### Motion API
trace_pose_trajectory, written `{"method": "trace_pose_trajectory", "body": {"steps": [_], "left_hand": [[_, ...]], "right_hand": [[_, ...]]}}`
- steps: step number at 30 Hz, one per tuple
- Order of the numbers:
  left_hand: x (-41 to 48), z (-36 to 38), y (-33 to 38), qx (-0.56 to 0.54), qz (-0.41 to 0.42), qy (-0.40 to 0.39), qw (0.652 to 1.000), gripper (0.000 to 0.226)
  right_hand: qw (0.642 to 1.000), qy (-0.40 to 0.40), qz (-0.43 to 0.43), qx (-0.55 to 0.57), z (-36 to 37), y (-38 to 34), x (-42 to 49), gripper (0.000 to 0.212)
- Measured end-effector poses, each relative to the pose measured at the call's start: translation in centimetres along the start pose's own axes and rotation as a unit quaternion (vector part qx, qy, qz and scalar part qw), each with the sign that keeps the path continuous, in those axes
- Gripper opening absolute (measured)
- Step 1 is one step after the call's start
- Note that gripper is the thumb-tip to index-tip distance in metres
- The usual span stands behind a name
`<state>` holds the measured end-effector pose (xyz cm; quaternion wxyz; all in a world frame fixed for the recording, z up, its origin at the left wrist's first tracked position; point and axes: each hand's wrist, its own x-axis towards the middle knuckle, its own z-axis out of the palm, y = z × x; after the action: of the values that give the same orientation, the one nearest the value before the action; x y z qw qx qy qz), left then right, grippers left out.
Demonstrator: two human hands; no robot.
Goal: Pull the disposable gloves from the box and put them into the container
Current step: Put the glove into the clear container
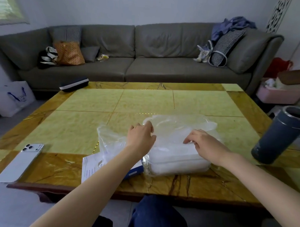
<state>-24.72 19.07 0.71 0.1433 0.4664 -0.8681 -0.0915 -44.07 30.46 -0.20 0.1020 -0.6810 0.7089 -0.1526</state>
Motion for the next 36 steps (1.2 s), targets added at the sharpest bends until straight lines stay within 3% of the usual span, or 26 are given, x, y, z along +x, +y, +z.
{"method": "trace_pose_trajectory", "body": {"steps": [5, 9, 11, 13, 16, 21, 25, 36], "left_hand": [[0.2, 0.4, 1.3, 0.206, 0.06, -0.007, 0.977, 0.039], [0.6, 0.4, 2.4, 0.21, 0.125, 0.017, 0.969, 0.042], [1.1, 0.5, 2.9, 0.153, 0.16, 0.016, 0.975, 0.036], [1.5, 0.9, 3.5, 0.086, 0.157, -0.026, 0.983, 0.029], [2.2, 2.2, 4.2, 0.096, 0.144, -0.111, 0.979, 0.03], [2.9, 4.8, 3.9, 0.23, 0.145, -0.242, 0.931, 0.061], [3.0, 5.8, 3.0, 0.254, 0.135, -0.286, 0.914, 0.069], [4.7, 6.6, 2.6, 0.245, 0.101, -0.375, 0.888, 0.09]], "right_hand": [[0.997, -0.071, 0.038, 0.018, -0.3, 0.2, 0.8, 0.043], [0.983, -0.166, 0.044, 0.063, -1.4, -0.3, 1.4, 0.023], [0.981, -0.135, 0.058, 0.129, -1.8, -0.6, 1.9, 0.027], [0.986, -0.045, 0.057, 0.148, -1.6, -0.9, 2.4, 0.024], [0.998, -0.01, 0.036, 0.048, -0.4, -0.7, 3.3, 0.015], [0.983, -0.125, 0.015, -0.133, 1.5, 0.4, 4.7, 0.037], [0.957, -0.201, 0.024, -0.207, 1.9, 1.6, 5.3, 0.064], [0.922, -0.315, 0.048, -0.221, 2.6, 3.5, 6.8, 0.08]]}}
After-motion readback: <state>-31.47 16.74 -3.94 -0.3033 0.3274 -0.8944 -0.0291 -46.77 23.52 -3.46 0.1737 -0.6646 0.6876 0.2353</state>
